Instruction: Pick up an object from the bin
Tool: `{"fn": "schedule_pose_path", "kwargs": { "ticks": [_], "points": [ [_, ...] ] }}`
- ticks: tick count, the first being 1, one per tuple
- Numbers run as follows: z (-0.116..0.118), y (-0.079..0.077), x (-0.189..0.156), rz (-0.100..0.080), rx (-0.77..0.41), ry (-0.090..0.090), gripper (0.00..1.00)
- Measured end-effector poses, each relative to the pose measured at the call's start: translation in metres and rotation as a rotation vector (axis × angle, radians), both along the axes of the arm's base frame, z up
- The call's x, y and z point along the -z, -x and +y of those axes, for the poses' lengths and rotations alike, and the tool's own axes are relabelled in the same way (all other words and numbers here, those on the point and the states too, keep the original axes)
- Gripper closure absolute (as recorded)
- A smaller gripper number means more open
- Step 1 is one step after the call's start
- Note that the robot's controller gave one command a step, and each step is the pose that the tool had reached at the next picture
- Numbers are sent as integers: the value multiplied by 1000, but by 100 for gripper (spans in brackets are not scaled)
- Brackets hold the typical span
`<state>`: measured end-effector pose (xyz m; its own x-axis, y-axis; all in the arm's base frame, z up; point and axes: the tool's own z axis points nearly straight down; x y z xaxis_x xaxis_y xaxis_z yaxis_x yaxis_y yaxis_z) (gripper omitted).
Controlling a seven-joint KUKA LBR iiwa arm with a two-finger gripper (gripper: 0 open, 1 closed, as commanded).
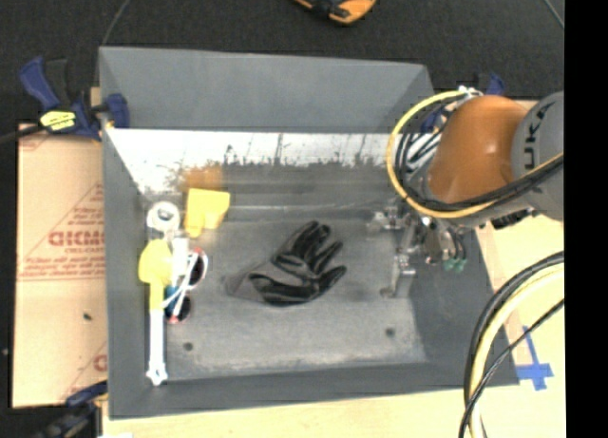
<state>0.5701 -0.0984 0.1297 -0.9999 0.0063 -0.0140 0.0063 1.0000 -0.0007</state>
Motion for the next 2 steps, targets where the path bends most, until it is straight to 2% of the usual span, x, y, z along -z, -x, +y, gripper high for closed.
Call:
{"fn": "schedule_pose_path", "kwargs": {
  "ticks": [1, 2],
  "points": [
    [71, 55, 18, 8, 145, -2, 0],
    [61, -14, 53, -3, 8, 1, 0]
  ]
}}
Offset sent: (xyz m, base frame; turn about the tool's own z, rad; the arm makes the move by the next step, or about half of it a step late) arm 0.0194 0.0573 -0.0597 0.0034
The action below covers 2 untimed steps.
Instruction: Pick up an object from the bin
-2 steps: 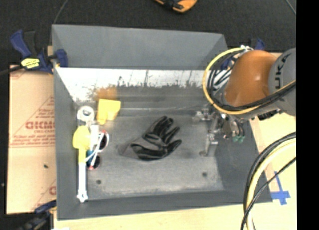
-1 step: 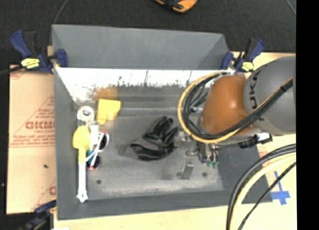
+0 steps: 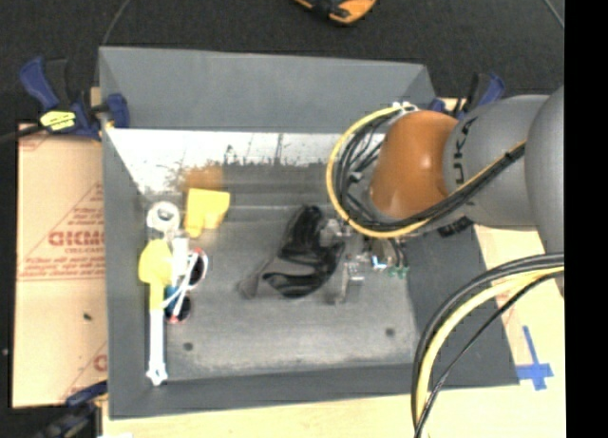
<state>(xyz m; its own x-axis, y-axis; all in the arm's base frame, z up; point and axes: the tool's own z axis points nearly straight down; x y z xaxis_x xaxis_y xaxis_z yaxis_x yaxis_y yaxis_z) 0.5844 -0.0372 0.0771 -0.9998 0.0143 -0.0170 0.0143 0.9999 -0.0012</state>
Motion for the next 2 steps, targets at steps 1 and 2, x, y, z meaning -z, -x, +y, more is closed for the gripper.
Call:
{"fn": "schedule_pose_path", "kwargs": {
  "ticks": [1, 2],
  "points": [
    [82, 15, -6, 7, 52, -3, 0],
    [148, 32, -14, 12, 79, -6, 0]
  ]
}}
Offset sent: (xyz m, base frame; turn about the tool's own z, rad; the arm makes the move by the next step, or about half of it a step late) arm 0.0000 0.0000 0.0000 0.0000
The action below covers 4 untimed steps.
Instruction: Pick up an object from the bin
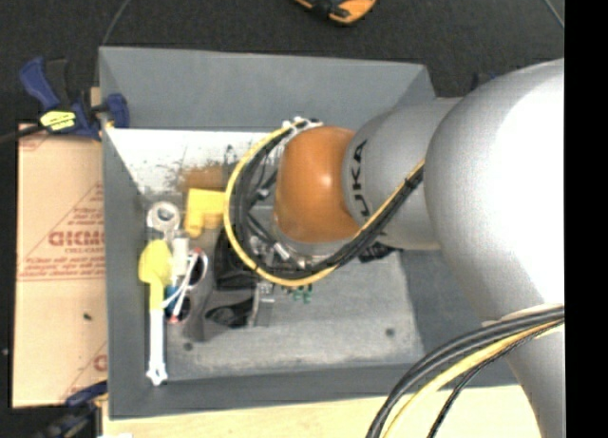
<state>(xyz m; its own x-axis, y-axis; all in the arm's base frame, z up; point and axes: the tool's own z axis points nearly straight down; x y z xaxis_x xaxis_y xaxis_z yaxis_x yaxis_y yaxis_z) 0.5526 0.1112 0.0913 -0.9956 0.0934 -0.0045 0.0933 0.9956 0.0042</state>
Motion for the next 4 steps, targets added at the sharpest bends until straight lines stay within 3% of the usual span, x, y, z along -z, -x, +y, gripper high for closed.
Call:
{"fn": "schedule_pose_path", "kwargs": {
  "ticks": [1, 2, 3, 4],
  "points": [
    [-42, 2, -81, -1, -20, 5, 0],
    [13, 11, -146, -9, -35, -3, 0],
    [-1, 18, -50, -9, -137, 5, 0],
    [23, 25, -66, -7, -152, 1, 0]
  ]
}}
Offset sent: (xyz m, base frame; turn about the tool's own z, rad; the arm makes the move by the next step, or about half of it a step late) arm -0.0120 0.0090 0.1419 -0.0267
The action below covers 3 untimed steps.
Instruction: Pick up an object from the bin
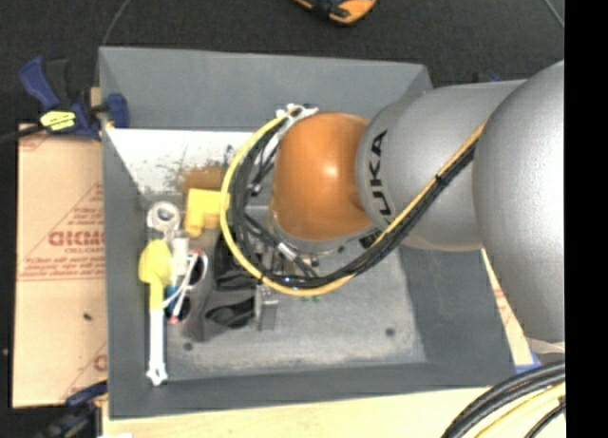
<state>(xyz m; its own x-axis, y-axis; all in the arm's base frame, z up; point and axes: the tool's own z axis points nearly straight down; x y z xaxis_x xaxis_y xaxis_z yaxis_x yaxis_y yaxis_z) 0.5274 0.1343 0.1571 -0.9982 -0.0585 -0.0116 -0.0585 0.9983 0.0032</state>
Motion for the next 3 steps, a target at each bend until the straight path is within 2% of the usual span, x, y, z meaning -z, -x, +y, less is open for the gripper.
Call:
{"fn": "schedule_pose_path", "kwargs": {
  "ticks": [1, 2, 3],
  "points": [
    [1, 0, -18, 6, -4, 0, 0],
    [36, 1, -76, -6, -152, -1, 0],
    [17, -22, 6, -5, -260, 3, 0]
  ]
}}
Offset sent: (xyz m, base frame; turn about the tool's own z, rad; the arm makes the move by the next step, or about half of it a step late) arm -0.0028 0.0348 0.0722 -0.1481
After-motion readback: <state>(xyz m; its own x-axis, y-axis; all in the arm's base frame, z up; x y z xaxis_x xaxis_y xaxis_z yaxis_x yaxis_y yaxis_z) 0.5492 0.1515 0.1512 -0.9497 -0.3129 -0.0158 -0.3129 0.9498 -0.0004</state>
